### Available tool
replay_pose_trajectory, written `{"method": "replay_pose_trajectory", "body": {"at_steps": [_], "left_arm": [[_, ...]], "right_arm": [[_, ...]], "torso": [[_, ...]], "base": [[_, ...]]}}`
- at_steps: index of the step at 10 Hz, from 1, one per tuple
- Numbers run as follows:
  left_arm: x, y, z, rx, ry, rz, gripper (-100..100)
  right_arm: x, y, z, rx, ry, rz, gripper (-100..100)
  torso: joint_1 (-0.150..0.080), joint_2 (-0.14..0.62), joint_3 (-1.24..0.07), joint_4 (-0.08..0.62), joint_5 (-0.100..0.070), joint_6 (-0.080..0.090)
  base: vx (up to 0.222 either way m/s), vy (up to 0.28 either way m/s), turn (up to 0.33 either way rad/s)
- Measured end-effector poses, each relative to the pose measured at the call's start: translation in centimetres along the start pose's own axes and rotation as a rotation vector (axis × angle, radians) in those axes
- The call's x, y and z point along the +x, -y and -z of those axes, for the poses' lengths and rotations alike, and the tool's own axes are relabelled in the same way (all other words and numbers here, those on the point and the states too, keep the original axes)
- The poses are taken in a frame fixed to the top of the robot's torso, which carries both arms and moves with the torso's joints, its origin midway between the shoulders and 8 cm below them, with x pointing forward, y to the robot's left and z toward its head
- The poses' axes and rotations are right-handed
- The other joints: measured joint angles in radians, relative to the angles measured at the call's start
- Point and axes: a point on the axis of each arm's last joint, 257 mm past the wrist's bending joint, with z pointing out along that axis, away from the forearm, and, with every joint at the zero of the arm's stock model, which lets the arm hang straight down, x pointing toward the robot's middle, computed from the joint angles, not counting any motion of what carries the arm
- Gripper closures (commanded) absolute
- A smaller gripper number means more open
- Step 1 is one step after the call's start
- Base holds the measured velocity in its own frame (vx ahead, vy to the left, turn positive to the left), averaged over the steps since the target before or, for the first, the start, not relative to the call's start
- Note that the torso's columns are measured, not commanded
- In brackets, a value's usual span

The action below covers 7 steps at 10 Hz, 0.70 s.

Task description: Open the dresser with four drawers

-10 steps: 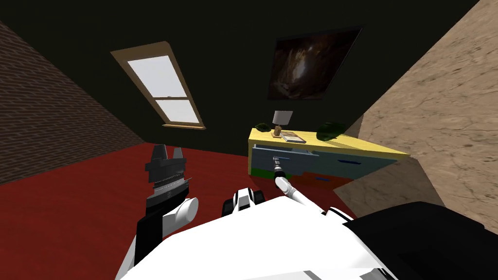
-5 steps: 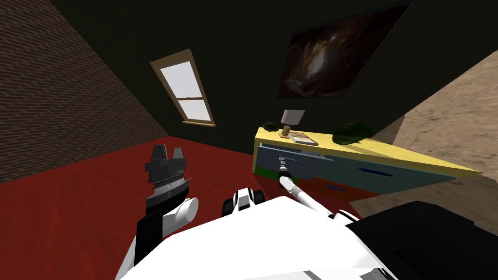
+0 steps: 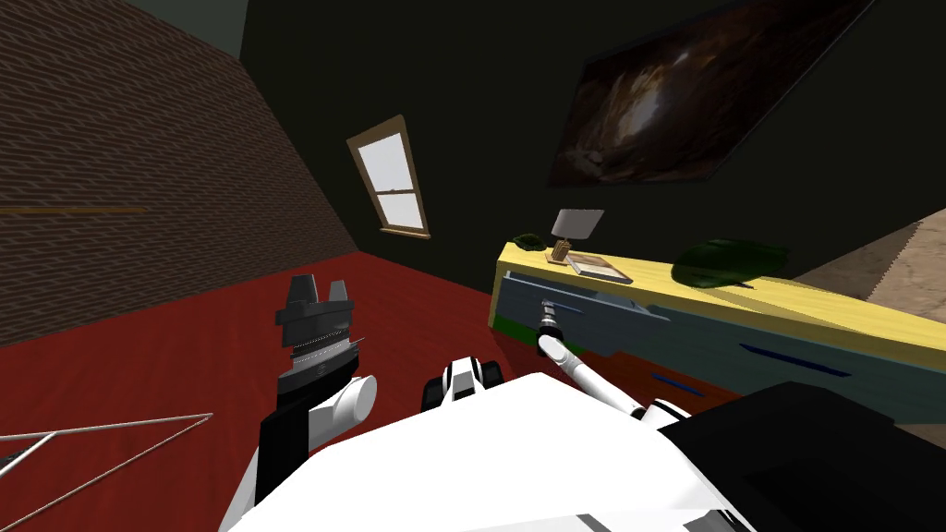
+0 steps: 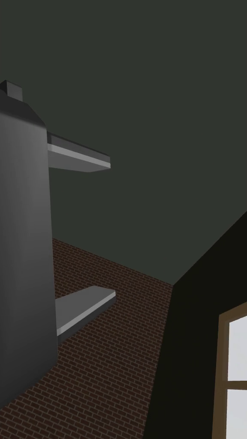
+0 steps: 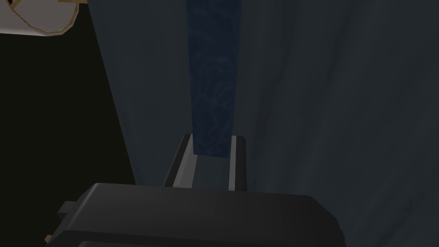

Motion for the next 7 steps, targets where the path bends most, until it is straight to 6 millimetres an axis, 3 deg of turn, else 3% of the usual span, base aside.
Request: {"method": "replay_pose_trajectory", "body": {"at_steps": [2,7], "left_arm": [[0.0,0.0,0.0,0.0,0.0,0.0,0],[0.0,0.0,0.0,0.0,0.0,0.0,0]], "right_arm": [[0.2,-0.2,0.1,-0.01,-0.016,-0.018,100],[-2.2,0.1,1.6,-0.004,-0.051,-0.024,100]], "torso": [[-0.003,0.0,0.0,0.0,0.0,0.001],[-0.001,0.002,0.001,0.0,-0.002,-0.001]], "base": [[-0.036,-0.02,0.018],[-0.106,-0.025,0.065]]}}
